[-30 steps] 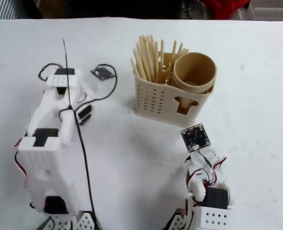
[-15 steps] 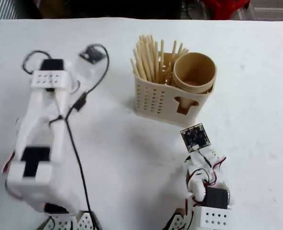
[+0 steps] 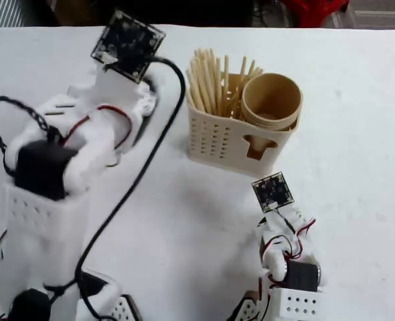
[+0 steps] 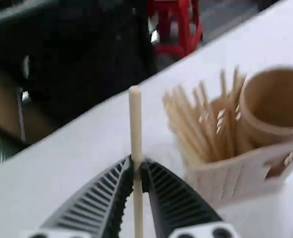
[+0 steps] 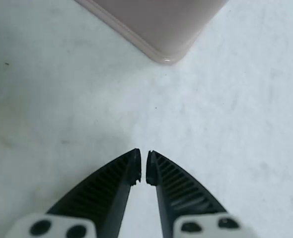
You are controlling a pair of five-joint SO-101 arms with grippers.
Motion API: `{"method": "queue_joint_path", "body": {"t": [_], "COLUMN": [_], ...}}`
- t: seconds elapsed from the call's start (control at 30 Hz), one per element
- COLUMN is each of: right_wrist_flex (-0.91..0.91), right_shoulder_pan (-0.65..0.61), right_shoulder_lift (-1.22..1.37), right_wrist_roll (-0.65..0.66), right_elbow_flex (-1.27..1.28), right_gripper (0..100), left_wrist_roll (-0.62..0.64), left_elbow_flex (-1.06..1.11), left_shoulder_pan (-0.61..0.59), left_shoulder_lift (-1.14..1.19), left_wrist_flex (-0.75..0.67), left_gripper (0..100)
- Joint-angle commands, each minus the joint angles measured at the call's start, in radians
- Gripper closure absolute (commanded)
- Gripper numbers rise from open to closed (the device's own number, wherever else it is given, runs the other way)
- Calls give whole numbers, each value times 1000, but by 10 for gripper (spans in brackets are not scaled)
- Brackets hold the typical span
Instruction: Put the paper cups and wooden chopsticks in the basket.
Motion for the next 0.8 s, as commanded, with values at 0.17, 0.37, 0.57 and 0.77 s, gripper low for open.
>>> {"method": "queue_joint_path", "body": {"t": [0.17,0.37,0.57,0.77], "right_wrist_flex": [7,7,7,7], "right_shoulder_pan": [2,2,2,2], "right_shoulder_lift": [-5,-5,-5,-5], "right_wrist_roll": [-2,-2,-2,-2], "right_elbow_flex": [8,8,8,8], "right_gripper": [961,961,961,961], "left_wrist_roll": [77,78,80,117], "left_elbow_flex": [-227,-302,-301,-301], "left_shoulder_pan": [196,232,229,226], "left_shoulder_lift": [156,265,335,357], "left_wrist_flex": [-376,-440,-468,-466], "left_gripper": [976,976,974,972]}}
